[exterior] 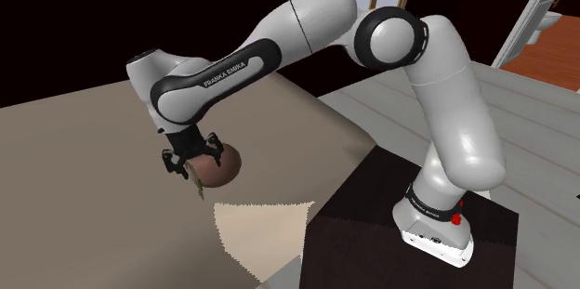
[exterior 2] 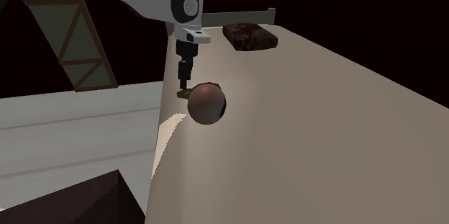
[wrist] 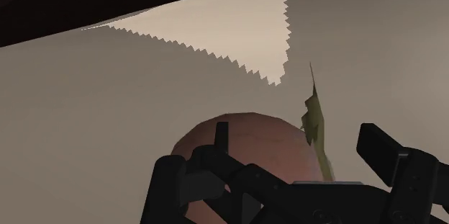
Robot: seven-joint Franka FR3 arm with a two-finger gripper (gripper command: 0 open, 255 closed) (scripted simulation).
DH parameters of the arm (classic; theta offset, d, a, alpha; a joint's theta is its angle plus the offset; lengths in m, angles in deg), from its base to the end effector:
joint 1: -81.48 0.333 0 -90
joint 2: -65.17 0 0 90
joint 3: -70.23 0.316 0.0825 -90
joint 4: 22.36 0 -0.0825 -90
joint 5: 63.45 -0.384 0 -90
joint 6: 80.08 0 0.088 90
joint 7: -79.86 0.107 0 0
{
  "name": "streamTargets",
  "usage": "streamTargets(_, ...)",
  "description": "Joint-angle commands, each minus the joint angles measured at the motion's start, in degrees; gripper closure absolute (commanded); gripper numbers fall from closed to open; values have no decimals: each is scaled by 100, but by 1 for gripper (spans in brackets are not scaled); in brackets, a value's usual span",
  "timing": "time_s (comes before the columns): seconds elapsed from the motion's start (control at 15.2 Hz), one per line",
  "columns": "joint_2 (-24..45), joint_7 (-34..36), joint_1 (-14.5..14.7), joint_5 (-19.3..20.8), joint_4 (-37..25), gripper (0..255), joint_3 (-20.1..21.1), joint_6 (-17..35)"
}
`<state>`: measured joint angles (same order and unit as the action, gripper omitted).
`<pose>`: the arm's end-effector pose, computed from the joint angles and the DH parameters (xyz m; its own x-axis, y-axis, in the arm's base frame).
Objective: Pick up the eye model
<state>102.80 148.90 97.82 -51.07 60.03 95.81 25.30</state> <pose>0.5605 0.4068 0.3179 0.8867 -0.4419 -0.1359 -0.4226 -0.8939 0.1492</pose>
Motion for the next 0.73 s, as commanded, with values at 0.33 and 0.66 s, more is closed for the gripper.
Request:
streamTargets(0.33, 780, 198, 286, 139, -758, 0, -156, -34)
streamTargets(0.66, 892, 178, 353, 117, -694, 0, -271, 162)
